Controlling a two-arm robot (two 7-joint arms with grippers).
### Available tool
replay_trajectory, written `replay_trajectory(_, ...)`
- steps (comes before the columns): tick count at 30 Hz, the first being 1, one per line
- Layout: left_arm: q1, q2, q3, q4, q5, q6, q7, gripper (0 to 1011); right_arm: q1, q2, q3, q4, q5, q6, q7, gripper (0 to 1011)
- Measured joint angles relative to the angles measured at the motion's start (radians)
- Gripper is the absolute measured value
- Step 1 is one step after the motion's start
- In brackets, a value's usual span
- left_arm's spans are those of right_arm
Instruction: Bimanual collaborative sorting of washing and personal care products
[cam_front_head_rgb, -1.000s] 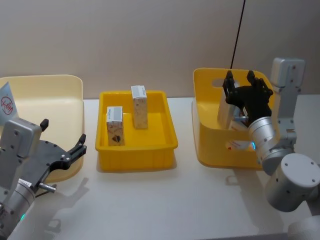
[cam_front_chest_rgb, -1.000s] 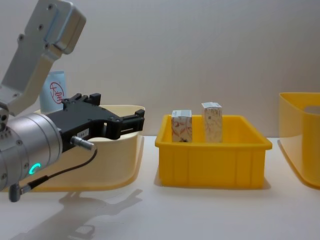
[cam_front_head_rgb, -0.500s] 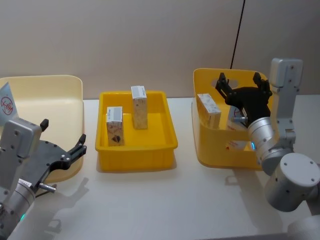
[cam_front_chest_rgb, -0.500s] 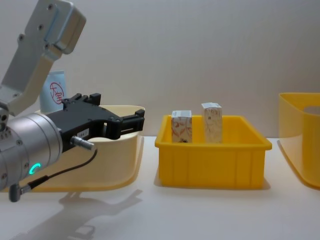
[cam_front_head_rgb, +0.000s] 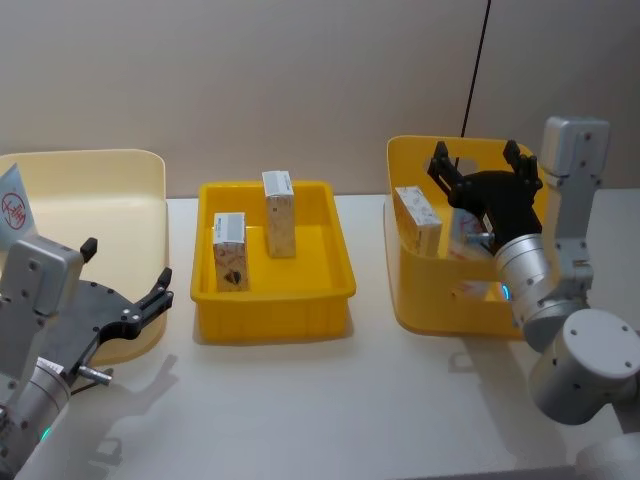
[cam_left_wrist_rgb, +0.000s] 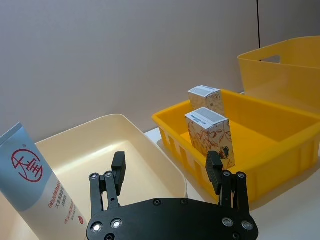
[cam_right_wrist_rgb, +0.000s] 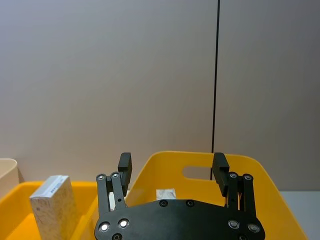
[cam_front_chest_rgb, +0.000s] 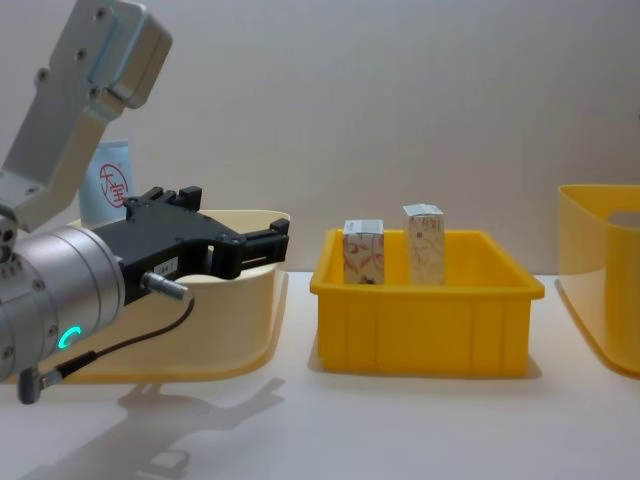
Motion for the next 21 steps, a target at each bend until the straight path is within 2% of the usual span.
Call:
replay_trajectory(7,0.0,0.0,0.0,0.0,0.0,0.0,0.0,1002,-0.005,0.0,0.006,-0.002,0.028,-0.073,0.046,1001)
replay_trajectory(15,0.0,0.0,0.0,0.0,0.0,0.0,0.0,1002,-0.02,0.006,0.011,-0.02,0.086,-0.167,0.127,1001)
replay_trajectory(21,0.0,0.0,0.0,0.0,0.0,0.0,0.0,1002,-0.032,0.01,0.012,-0.038,0.116,-0.202,0.162,1001)
